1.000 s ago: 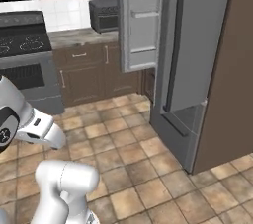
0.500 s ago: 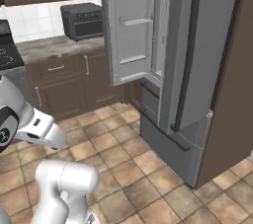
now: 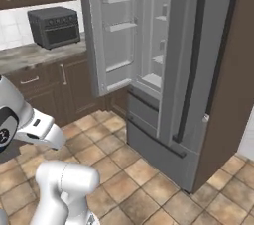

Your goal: Open the fridge, grab two sodas, and place both sodas inside the bowl with ice on the dining counter.

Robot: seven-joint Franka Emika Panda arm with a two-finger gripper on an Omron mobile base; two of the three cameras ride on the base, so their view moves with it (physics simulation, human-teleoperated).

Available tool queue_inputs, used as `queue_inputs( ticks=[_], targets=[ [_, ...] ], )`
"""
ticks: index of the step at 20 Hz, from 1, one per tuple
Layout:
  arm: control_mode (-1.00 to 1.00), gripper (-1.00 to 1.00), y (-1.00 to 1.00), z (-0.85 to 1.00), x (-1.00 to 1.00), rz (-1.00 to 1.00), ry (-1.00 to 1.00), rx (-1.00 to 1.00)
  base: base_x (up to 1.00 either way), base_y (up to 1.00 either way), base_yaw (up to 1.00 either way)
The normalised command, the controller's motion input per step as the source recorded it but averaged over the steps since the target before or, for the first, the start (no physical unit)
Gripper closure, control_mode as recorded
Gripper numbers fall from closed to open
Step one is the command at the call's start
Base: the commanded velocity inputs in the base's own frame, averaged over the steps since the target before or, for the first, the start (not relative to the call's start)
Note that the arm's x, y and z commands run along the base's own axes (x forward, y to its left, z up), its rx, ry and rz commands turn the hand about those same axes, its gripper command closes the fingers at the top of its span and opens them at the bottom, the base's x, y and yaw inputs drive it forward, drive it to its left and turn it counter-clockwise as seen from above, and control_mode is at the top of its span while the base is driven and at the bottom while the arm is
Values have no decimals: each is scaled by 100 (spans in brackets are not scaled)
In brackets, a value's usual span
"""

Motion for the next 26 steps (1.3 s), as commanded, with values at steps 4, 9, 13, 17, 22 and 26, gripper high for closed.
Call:
queue_inputs(
  ticks=[4, 9, 13, 17, 22, 26],
  targets=[
    [100, -100, 0, 0, 0, 0, 0, 0, 50, 16, -40],
    [100, -100, 0, 0, 0, 0, 0, 0, 50, 20, -38],
    [100, -100, 0, 0, 0, 0, 0, 0, 54, 30, -36],
    [100, -100, 0, 0, 0, 0, 0, 0, 51, 40, -33],
    [100, -100, 0, 0, 0, 0, 0, 0, 46, 45, -32],
    [100, -100, 0, 0, 0, 0, 0, 0, 43, 40, -31]
  ],
)
